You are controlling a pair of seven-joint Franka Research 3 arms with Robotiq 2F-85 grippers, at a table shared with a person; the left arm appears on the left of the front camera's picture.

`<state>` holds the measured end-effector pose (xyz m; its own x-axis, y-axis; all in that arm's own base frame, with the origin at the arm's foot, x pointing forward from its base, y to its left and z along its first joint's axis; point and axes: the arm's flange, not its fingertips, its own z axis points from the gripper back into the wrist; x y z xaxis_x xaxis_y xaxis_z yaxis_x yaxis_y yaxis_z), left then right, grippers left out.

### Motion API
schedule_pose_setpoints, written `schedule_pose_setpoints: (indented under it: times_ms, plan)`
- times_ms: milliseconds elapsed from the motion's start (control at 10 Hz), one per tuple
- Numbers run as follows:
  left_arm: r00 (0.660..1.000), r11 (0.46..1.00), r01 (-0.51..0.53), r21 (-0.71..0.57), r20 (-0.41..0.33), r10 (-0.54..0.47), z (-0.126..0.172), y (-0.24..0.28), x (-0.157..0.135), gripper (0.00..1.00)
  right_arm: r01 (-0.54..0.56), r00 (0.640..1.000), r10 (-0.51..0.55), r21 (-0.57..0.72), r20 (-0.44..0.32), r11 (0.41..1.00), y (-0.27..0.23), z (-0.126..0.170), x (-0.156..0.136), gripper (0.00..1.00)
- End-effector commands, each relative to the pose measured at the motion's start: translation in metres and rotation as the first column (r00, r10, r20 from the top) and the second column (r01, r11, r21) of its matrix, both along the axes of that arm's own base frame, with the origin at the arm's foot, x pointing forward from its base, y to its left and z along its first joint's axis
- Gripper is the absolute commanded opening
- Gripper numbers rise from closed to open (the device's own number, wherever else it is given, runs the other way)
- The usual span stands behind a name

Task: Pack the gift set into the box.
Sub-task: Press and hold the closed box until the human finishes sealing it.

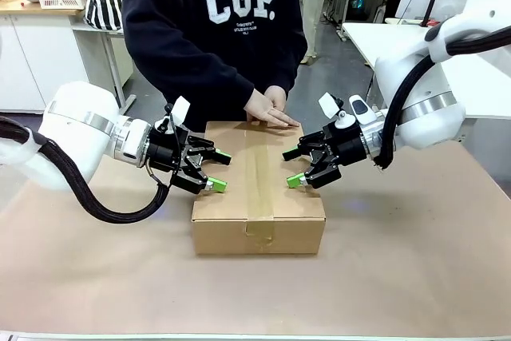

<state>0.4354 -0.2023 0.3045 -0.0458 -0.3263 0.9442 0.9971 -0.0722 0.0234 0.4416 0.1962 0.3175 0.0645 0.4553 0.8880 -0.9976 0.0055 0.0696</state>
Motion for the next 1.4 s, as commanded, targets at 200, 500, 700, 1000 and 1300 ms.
schedule_pose_setpoints:
  times_ms: [200, 500, 700, 1000, 1300]
  plan:
    - [1.0, 1.0, 0.01, 0.007, -0.001, -0.01, -0.0011, 0.0024, -0.0012, 1.0, 0.005, 1.0, -0.005, -0.003, -0.003, 1.0, -0.0004, -0.001, -0.0004, 1.0]
    - [1.0, 1.0, 0.01, 0.007, -0.001, -0.01, -0.0011, 0.0024, -0.0012, 1.0, 0.005, 1.0, -0.005, -0.003, -0.003, 1.0, -0.0004, -0.001, -0.0004, 1.0]
    - [1.0, 1.0, 0.01, 0.007, -0.001, -0.01, -0.0011, 0.0024, -0.0012, 1.0, 0.005, 1.0, -0.005, -0.003, -0.003, 1.0, -0.0004, -0.001, -0.0004, 1.0]
    - [1.0, 1.0, 0.01, 0.007, -0.001, -0.01, -0.0011, 0.0024, -0.0012, 1.0, 0.005, 1.0, -0.005, -0.003, -0.003, 1.0, -0.0004, -0.001, -0.0004, 1.0]
    - [1.0, 1.0, 0.01, 0.007, -0.001, -0.01, -0.0011, 0.0024, -0.0012, 1.0, 0.005, 1.0, -0.005, -0.003, -0.003, 1.0, -0.0004, -0.001, -0.0004, 1.0]
